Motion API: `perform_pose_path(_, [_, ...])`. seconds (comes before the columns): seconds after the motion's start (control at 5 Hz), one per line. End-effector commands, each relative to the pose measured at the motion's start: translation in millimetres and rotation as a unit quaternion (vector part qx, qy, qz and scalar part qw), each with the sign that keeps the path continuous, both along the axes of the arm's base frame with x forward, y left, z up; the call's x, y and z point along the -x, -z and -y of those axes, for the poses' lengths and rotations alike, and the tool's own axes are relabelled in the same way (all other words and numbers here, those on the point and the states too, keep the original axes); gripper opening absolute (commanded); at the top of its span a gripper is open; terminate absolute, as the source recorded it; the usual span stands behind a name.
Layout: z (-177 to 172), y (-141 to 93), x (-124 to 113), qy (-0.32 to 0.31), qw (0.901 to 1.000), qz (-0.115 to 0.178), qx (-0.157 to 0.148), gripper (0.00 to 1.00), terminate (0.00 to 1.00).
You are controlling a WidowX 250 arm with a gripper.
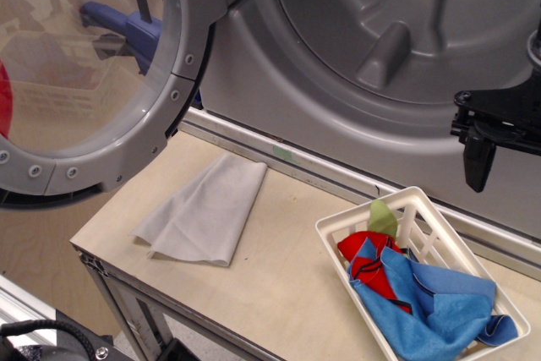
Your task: Put clothes in laundry machine
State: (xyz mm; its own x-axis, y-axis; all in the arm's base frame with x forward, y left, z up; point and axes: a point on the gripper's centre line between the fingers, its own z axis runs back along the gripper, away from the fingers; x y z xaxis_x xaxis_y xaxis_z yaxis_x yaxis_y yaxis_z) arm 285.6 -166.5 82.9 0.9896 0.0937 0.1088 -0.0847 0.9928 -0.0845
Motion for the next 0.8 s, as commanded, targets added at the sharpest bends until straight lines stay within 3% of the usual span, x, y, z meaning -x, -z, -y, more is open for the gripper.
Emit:
perform_pose_path(0.0, [0.0,0.0,0.0,0.0,1.0,0.0,0.0,1.0,0.0])
perform_pose_path(0.2, [-23.2,15.2,2.6,0.06,0.9981,-0.014,0.007,1.0,0.0])
perform_pose_path(0.6, [-71.1,47.1,1.8,0.146,0.9888,-0.014,0.03,1.0,0.0])
